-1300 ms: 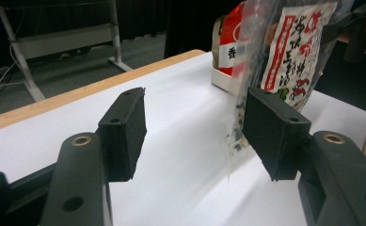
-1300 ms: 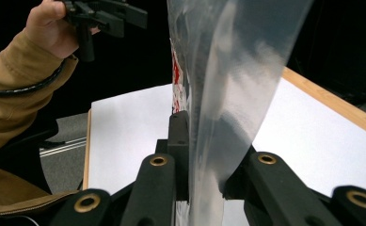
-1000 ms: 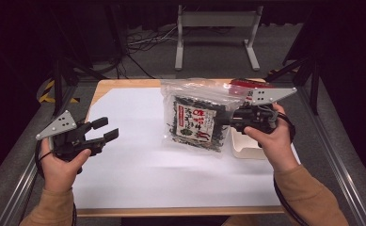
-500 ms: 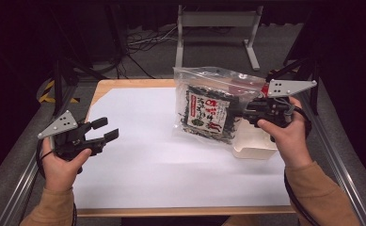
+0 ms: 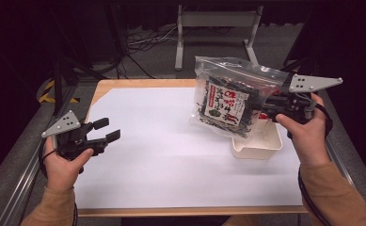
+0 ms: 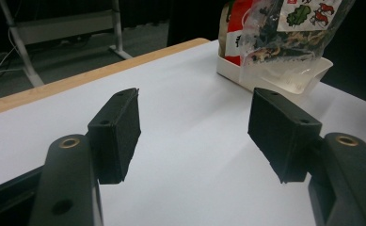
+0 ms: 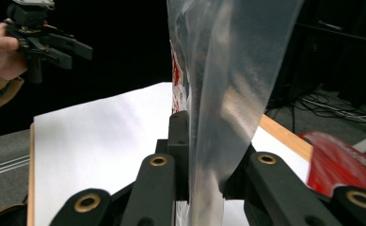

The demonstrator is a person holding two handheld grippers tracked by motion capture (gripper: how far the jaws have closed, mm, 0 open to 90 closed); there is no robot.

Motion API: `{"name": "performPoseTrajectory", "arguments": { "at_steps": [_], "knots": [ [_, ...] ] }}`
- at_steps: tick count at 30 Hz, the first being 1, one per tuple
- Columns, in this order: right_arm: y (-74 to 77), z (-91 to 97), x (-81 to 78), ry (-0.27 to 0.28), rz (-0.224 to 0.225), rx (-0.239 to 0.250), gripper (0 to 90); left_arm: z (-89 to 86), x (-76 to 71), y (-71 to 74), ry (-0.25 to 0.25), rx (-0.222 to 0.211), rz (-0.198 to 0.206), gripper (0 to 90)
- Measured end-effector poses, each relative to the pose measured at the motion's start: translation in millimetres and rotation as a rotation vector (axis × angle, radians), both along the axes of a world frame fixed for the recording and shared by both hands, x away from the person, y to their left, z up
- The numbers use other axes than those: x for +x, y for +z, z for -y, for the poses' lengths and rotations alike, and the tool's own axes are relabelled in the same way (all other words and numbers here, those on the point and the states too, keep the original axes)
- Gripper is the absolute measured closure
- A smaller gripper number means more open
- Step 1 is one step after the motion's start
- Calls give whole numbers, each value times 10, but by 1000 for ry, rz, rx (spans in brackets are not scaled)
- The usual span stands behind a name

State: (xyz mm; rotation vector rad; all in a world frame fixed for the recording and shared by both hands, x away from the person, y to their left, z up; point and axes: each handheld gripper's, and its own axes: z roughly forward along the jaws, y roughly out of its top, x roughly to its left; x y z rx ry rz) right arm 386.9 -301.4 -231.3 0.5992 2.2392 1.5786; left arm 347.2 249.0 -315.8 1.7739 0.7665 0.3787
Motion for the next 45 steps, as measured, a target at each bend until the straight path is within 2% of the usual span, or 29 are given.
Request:
{"name": "performPoseTrajectory", "arguments": {
  "at_steps": [8,19,29,45],
  "knots": [
    [21,212,-12,-60,18,-9,775,6,4,-5,2,1,0,344],
    [-5,440,-34,-129,20,-15,775,-6,7,-3,6,-1,-2,342],
    [-56,578,-73,-186,24,-39,775,-20,8,-2,12,1,-2,340],
    [-198,663,-70,-297,-16,-112,774,-27,9,-3,13,-2,1,339]
  ]
}}
